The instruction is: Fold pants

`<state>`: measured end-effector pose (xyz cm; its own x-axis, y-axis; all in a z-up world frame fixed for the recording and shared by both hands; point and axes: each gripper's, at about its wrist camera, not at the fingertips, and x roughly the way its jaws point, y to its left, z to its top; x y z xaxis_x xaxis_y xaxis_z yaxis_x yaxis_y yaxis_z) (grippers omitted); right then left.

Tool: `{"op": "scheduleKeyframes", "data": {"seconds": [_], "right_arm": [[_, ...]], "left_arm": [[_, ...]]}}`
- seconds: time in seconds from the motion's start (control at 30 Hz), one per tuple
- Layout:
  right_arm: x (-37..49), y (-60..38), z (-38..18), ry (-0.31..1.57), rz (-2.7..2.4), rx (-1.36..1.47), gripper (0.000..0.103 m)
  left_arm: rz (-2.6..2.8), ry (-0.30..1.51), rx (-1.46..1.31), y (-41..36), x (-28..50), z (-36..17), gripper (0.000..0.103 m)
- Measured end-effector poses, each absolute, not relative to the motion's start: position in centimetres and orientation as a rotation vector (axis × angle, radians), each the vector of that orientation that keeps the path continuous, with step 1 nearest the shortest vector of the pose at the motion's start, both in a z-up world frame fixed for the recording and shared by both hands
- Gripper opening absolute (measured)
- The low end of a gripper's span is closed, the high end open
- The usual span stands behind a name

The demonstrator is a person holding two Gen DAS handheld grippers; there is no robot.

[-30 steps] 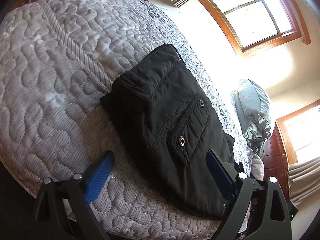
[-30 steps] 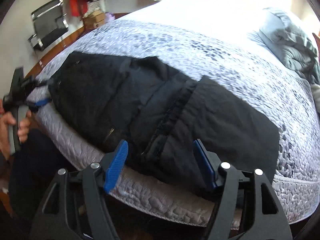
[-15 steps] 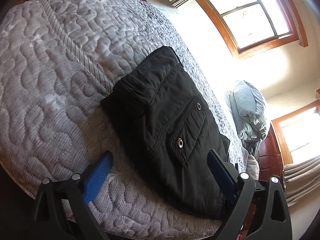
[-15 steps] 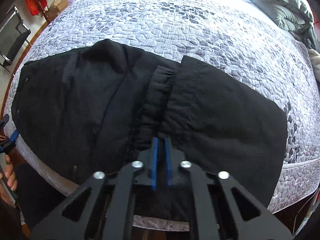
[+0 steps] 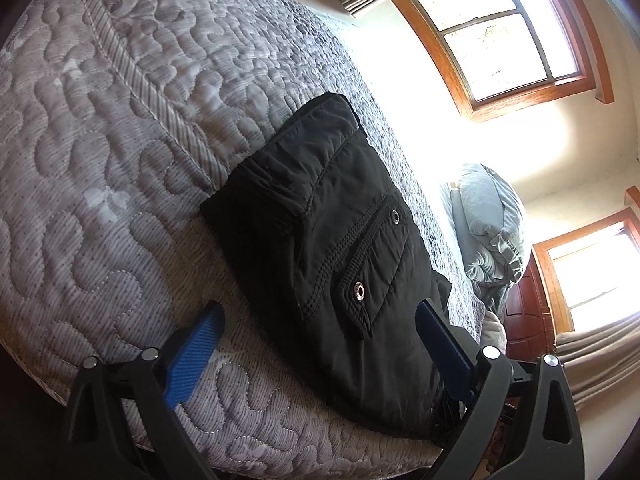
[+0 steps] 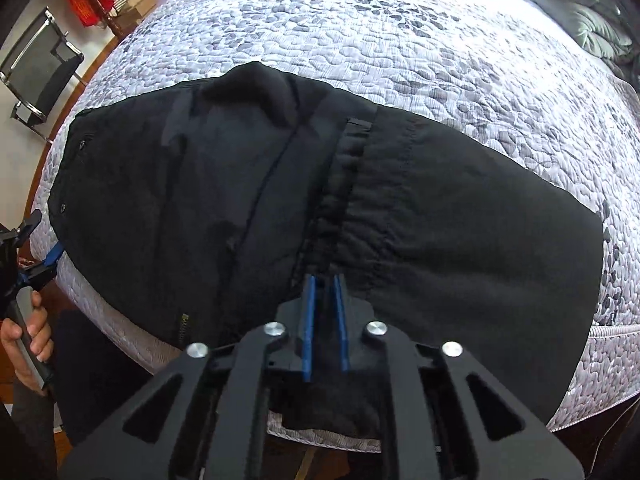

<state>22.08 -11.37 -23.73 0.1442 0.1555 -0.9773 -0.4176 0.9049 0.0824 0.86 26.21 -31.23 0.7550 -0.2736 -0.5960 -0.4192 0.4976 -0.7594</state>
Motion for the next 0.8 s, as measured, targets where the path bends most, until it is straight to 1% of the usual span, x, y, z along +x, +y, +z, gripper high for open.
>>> {"op": "scheduleKeyframes", "data": {"seconds": [0.07, 0.13, 0.17, 0.2, 0.23, 0.27, 0.3, 0.33, 0.37, 0.43, 0.53, 0.67, 0.8], "right_arm": [[22.2, -10.5, -22.2, 1.353, 0.445, -0.272, 0.038], [22.4, -8.6, -20.1, 1.336, 0.53, -0.341, 0.044], [22.8, -7.2, -18.8, 1.335, 0.595, -0.365, 0.054], [23.4, -5.8, -17.6, 1.336, 0.669, -0.386, 0.061], [24.0, -4.3, -16.4, 1.332, 0.738, -0.408, 0.064], [24.6, -2.4, -15.3, 1.337, 0.82, -0.441, 0.073], [25.3, -0.4, -14.5, 1.345, 0.902, -0.472, 0.079], [25.9, 1.6, -13.7, 1.34, 0.972, -0.503, 0.081], [26.8, 3.9, -13.3, 1.347, 1.033, -0.537, 0.088], [28.5, 8.2, -13.2, 1.383, 1.14, -0.588, 0.089], [30.8, 14.7, -14.7, 1.437, 1.246, -0.68, 0.09], [32.3, 22.6, -17.8, 1.519, 1.372, -0.766, 0.09], [32.5, 28.1, -21.7, 1.573, 1.435, -0.867, 0.091]], "left_arm": [[0.102, 0.745, -1.08, 26.2, 0.7, -31.2, 0.097], [0.105, 0.729, -1.108, 26.5, 0.3, -31.3, 0.097], [0.11, 0.721, -1.126, 26.8, 0.0, -31.4, 0.097], [0.115, 0.716, -1.145, 27.0, -0.3, -31.4, 0.097], [0.121, 0.706, -1.159, 27.2, -0.5, -31.4, 0.097], [0.137, 0.699, -1.169, 27.5, -0.6, -31.4, 0.097], [0.145, 0.689, -1.184, 27.7, -0.8, -31.4, 0.097], [0.148, 0.676, -1.208, 27.9, -0.9, -31.6, 0.097], [0.151, 0.665, -1.24, 28.0, -1.0, -31.8, 0.097], [0.15, 0.661, -1.278, 28.1, -0.8, -32.1, 0.097], [0.166, 0.67, -1.258, 27.9, 0.2, -32.1, 0.097], [0.195, 0.652, -1.3, 28.6, 1.0, -32.9, 0.097], [0.222, 0.632, -1.35, 29.6, 0.7, -33.8, 0.096]]}}
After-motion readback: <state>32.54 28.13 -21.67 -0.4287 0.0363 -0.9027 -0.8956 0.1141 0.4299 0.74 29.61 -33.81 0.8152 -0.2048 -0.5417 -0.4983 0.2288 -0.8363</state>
